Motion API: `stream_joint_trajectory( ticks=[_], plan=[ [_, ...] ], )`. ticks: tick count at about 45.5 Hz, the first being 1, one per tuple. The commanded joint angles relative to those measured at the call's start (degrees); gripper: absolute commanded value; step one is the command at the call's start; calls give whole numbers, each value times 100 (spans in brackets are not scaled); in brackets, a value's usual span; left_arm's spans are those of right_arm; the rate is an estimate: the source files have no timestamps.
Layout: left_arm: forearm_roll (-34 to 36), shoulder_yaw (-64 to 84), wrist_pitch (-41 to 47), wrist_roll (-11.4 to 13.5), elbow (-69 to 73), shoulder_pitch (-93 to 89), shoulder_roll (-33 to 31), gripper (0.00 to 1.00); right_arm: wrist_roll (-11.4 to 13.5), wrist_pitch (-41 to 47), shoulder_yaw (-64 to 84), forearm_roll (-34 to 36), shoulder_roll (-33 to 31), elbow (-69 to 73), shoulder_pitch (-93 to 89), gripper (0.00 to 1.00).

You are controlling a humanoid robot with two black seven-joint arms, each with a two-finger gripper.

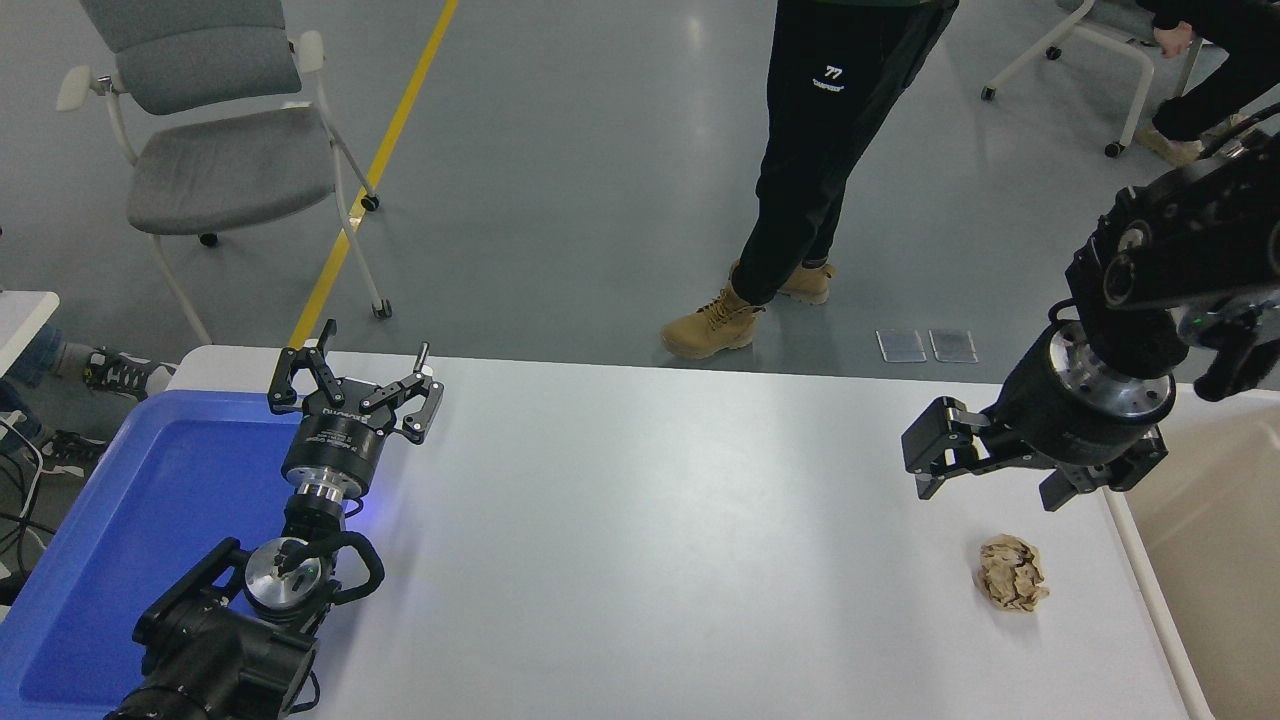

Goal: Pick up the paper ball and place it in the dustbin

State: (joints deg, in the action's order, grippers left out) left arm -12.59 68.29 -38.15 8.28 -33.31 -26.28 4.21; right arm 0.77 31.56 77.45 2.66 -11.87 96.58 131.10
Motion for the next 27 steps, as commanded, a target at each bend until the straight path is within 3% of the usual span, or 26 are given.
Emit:
stream_joint_trajectory(
  ticks=[1,27],
  plan=[
    [2,1,0,-1,0,0,1,99,2,-282,6,-406,-237,-95,-260,100],
    [2,1,0,-1,0,0,1,99,2,-818,-959,-2454,-1301,-2300,-3221,100]
  ],
)
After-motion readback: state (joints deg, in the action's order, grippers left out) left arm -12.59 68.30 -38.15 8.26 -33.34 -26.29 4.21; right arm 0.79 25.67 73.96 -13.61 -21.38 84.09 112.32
